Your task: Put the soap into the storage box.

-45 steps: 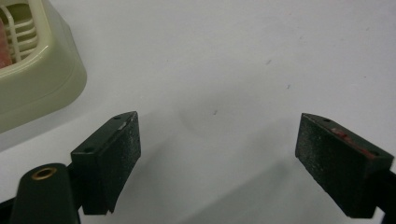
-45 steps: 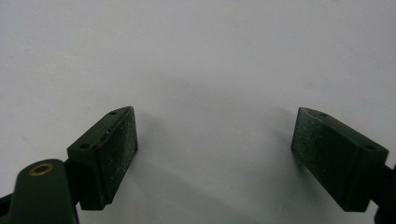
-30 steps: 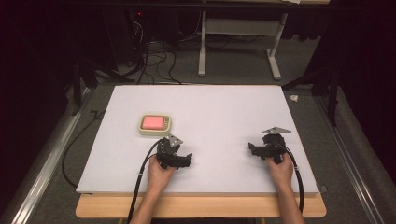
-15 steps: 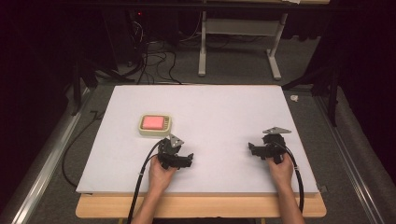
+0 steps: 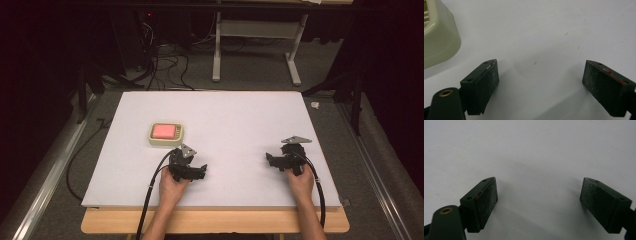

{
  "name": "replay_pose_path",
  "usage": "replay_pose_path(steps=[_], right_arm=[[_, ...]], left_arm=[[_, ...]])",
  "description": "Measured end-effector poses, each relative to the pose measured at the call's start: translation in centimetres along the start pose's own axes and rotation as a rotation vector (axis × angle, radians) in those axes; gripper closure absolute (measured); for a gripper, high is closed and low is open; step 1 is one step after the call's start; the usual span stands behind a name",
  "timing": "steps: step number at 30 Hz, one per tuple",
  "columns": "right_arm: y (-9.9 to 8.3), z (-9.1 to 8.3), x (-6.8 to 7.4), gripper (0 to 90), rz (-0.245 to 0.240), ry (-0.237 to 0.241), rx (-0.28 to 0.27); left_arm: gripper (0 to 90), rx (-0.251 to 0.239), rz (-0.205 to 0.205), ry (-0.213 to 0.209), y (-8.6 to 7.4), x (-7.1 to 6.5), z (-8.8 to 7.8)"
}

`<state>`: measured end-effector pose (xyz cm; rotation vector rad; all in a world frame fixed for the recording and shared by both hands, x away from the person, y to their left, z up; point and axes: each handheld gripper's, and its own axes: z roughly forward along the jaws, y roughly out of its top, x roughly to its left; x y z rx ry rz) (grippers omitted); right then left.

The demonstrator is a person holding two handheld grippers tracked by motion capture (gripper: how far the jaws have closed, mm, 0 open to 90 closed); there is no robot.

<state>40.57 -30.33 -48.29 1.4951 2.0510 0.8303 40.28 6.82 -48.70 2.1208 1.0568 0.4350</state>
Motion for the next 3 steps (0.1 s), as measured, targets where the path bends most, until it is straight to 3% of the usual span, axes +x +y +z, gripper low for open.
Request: replay_pose_path(steps=[3], right_arm=[[0.00,0.00,0.00,15.1,0.000,0.000,0.000]], left_arm=[[14.1,0.000,-0.002,-0.003,0.00,0.02,0.00]])
